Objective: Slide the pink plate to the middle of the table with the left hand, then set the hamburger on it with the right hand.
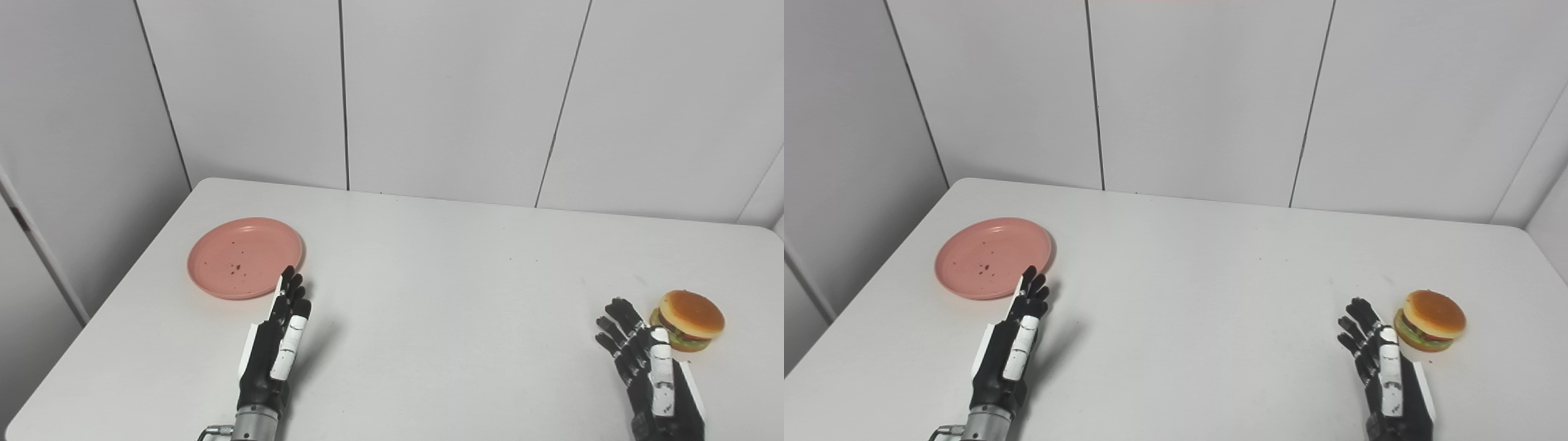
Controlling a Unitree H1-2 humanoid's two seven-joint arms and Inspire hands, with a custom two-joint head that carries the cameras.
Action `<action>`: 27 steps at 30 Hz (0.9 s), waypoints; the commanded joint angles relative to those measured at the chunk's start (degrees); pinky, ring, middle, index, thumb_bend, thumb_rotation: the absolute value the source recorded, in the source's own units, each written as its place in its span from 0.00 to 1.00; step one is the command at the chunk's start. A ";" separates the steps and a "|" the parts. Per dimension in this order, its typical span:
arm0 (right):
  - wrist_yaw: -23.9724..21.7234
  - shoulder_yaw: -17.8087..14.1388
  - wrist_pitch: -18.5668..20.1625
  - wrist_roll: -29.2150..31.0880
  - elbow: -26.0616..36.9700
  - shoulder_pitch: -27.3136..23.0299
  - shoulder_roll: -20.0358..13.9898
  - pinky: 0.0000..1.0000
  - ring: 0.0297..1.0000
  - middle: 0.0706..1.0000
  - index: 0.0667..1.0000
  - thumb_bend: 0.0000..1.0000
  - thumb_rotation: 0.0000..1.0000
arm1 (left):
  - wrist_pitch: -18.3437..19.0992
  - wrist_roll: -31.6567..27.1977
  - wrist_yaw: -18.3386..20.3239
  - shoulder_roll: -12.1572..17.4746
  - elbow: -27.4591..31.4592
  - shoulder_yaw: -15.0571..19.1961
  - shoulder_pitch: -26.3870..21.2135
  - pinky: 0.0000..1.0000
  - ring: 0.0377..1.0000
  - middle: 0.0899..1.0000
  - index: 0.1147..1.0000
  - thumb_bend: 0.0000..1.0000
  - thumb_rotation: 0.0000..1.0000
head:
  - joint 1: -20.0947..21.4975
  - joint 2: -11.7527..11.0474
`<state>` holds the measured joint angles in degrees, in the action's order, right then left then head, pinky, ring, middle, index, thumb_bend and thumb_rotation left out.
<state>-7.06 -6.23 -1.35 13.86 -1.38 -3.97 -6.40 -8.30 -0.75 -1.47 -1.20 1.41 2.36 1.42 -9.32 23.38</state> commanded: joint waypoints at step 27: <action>-1.72 -0.59 -6.59 -0.41 -9.58 -0.35 -0.17 0.89 0.87 0.89 0.85 0.80 1.00 | -6.35 0.43 -0.05 -1.09 -9.48 -0.93 -0.96 0.99 0.97 1.00 0.99 0.70 0.90 | -0.10 -3.57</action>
<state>-8.24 -6.76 -5.59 13.52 -5.46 -5.72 -6.78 -16.63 0.19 -1.49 -1.22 -2.22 1.98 0.67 -9.40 19.78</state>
